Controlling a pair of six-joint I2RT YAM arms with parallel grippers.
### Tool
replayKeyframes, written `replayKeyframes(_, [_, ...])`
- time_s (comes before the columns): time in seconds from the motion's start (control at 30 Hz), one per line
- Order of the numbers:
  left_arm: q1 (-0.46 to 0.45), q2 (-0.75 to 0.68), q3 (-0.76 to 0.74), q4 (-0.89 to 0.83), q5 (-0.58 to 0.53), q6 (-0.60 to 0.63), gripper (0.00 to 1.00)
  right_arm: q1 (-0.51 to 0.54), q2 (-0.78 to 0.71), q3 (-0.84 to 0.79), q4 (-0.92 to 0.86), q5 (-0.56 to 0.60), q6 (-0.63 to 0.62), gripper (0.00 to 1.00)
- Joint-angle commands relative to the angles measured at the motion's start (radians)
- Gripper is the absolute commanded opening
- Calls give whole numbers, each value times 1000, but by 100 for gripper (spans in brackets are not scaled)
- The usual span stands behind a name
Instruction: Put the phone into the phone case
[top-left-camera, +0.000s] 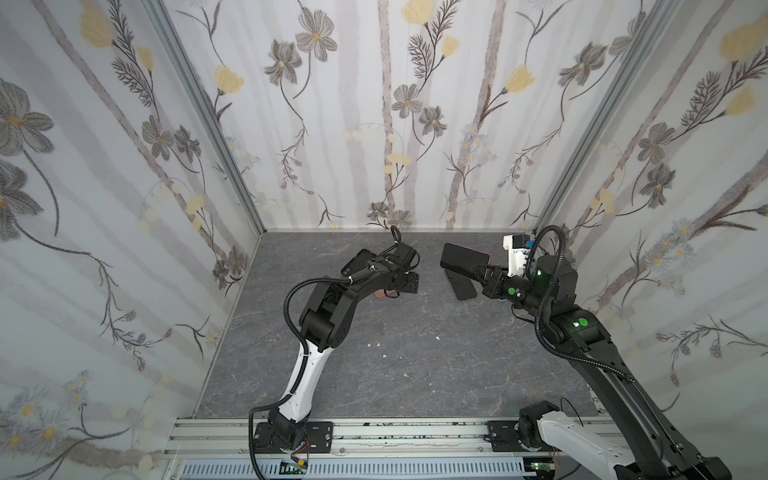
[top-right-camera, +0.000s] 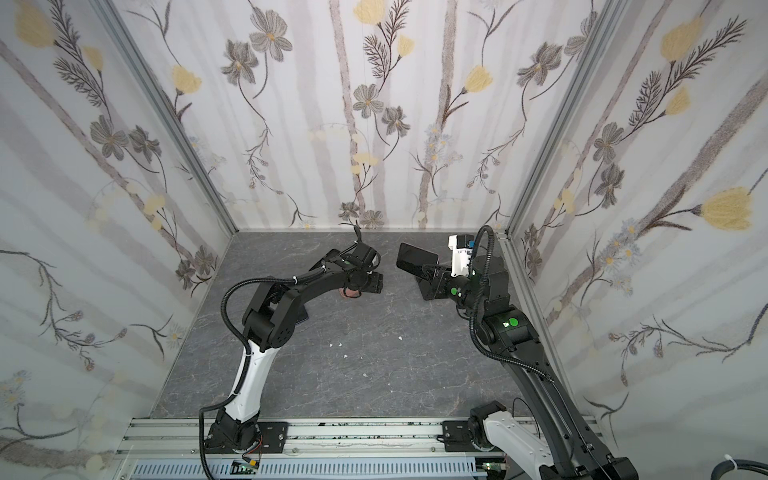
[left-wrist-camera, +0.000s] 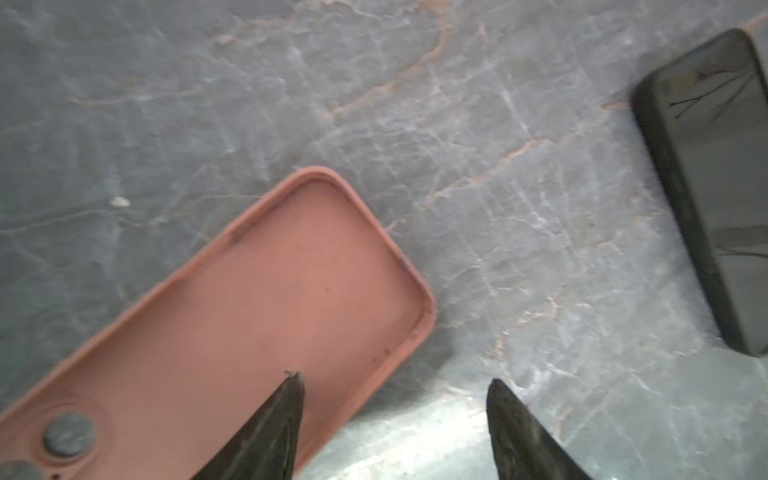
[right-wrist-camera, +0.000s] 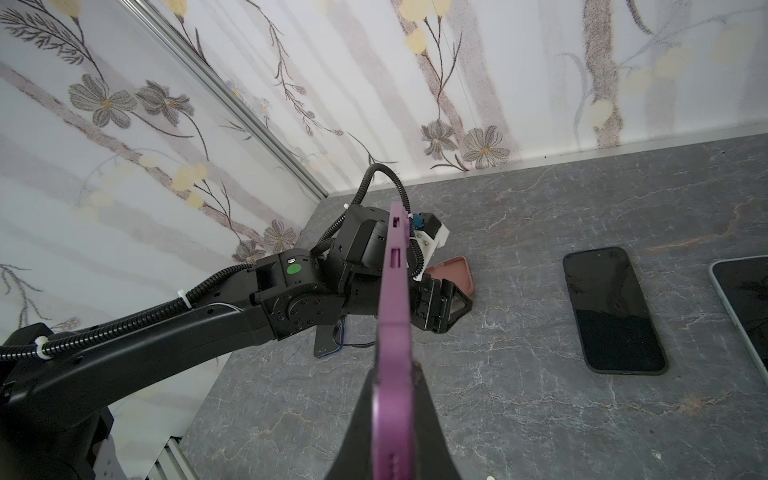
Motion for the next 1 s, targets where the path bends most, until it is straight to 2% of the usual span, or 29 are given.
replayKeyframes(0.0, [-25, 0, -27, -14, 66, 78, 70, 0, -3, 2, 73, -48, 27, 0])
replayKeyframes(0.17, [-58, -86, -178, 13, 106, 177, 68, 0, -6, 22, 61, -57, 28, 0])
replayKeyframes(0.27, [-75, -164, -312, 52, 152, 193, 64, 0, 0, 44, 38, -56, 22, 0])
replayKeyframes(0.4, [-123, -286, -528, 128, 214, 245, 63, 0, 10, 43, 35, -73, 25, 0])
replayKeyframes(0.53, [-175, -376, -670, 158, 259, 282, 63, 0, 42, 52, 28, -92, 34, 0])
replayKeyframes(0.7, [-188, -469, -732, 213, 274, 256, 64, 1, 66, 48, 48, -137, 63, 0])
replayKeyframes(0.8, [-187, -524, -728, 229, 234, 237, 66, 2, 77, 29, 64, -133, 73, 0])
replayKeyframes(0.97, [-187, -639, -766, 317, 217, 140, 68, 6, 116, 82, 25, -145, 76, 0])
